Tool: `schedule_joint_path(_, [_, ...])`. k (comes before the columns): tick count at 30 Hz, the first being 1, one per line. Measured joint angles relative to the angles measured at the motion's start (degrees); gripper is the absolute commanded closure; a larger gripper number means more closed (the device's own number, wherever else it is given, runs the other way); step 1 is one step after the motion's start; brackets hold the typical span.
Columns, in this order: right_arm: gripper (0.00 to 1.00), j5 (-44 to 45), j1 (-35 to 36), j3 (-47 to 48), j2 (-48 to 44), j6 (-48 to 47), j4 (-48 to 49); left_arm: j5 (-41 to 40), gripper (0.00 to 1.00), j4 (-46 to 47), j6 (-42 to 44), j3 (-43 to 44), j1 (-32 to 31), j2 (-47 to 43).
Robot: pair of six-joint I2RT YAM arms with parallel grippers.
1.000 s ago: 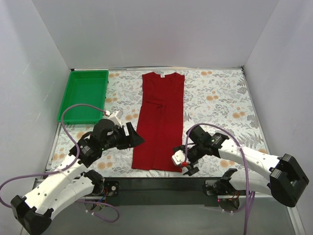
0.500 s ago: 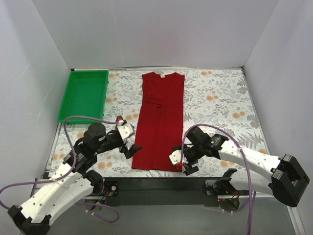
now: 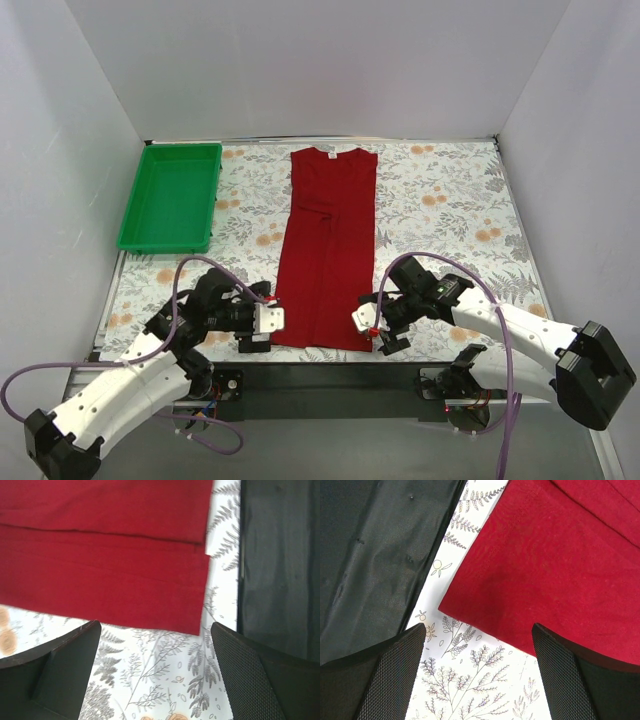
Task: Fold and stack the t-shirts
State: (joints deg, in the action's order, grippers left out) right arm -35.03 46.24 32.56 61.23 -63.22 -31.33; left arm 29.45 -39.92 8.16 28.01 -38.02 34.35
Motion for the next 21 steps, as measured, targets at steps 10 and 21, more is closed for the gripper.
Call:
schedule_joint_path(10, [0.23, -0.28, 0.0, 0.0, 0.5, 0.02, 0.0, 1.07, 0.33, 5.92, 1.55, -3.72, -7.63, 8.39])
schedule_joint_path(21, [0.23, -0.31, 0.0, 0.0, 0.24, 0.07, 0.0, -4.96, 0.45, 14.91, -0.39, -7.72, -15.21, 15.63])
